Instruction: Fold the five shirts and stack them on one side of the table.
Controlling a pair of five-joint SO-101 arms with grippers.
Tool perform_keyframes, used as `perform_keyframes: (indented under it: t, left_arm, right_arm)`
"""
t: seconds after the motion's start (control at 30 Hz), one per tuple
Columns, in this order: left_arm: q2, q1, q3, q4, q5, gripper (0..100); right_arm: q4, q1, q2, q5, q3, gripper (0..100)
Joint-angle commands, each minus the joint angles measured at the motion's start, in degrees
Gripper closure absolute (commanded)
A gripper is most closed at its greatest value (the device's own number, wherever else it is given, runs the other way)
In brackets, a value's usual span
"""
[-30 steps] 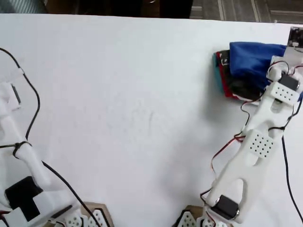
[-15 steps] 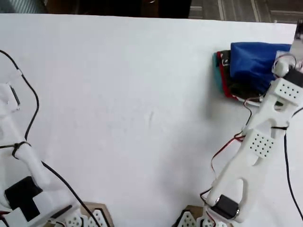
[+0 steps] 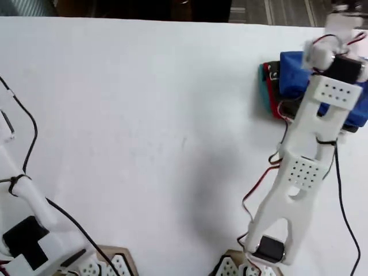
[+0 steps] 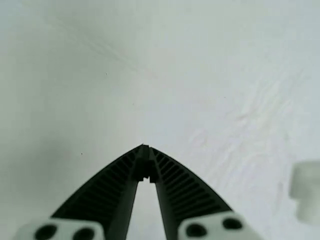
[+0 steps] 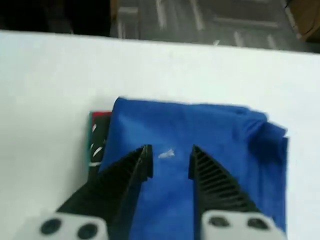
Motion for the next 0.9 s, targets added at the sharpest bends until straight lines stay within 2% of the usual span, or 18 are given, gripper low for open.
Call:
perform_keyframes:
  t: [0.0, 0.3, 0.5, 0.63, 0.73, 0.87]
  left_arm:
    - [-2.64, -0.44, -0.31, 0.35, -0.44, 97]
    - [-2.64, -0.44, -0.22, 0.44, -0.44, 97]
    - [-2.64, -0.44, -0.31, 0.44, -0.44, 97]
    - [-2.64, -0.44, -0.31, 0.35, -0.44, 97]
    - [-2.64, -0.44, -0.48, 0.35, -0.44, 97]
    - [-2.64, -0.44, -0.66, 0.0, -0.44, 97]
  right_arm:
    - [6.64, -3.12, -3.47, 0.0, -1.76, 92.4]
    - [8.92, -3.03, 6.99, 0.0, -2.37, 95.0]
    - [9.8, -2.68, 9.98, 5.89, -1.67, 97.8]
    - [9.89, -1.63, 9.89, 6.51, -0.79, 97.8]
    - [9.98, -1.19, 7.96, 6.51, 4.84, 97.8]
    - [9.89, -0.84, 1.36, 6.51, 20.66, 97.8]
